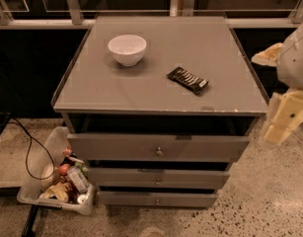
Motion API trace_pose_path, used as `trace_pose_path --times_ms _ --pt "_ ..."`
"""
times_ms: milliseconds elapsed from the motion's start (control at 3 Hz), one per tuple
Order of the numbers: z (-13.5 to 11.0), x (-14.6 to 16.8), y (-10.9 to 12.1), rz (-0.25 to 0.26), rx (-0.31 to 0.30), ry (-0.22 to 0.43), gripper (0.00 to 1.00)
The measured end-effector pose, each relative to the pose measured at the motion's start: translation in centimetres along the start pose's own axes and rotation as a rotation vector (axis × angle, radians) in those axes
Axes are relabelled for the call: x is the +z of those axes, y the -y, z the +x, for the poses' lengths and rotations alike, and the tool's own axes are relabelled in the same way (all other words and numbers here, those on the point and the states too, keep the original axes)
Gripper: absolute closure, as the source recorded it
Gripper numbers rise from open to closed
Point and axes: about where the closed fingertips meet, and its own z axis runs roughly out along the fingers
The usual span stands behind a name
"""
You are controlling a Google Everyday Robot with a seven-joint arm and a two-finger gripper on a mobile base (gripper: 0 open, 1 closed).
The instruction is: Open top drawer
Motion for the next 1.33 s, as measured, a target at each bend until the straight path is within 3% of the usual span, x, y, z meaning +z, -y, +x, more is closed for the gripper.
trace_pose_path --times_ms 667,1000,1333 --pt "2.5 5.4 -4.4 -0.045 -0.045 0.260 0.00" --pt "2.5 5.4 -4.4 -0.045 -0.044 0.259 0.00" --pt "2.9 7.8 -5.3 -0.073 -0.016 0.268 0.00"
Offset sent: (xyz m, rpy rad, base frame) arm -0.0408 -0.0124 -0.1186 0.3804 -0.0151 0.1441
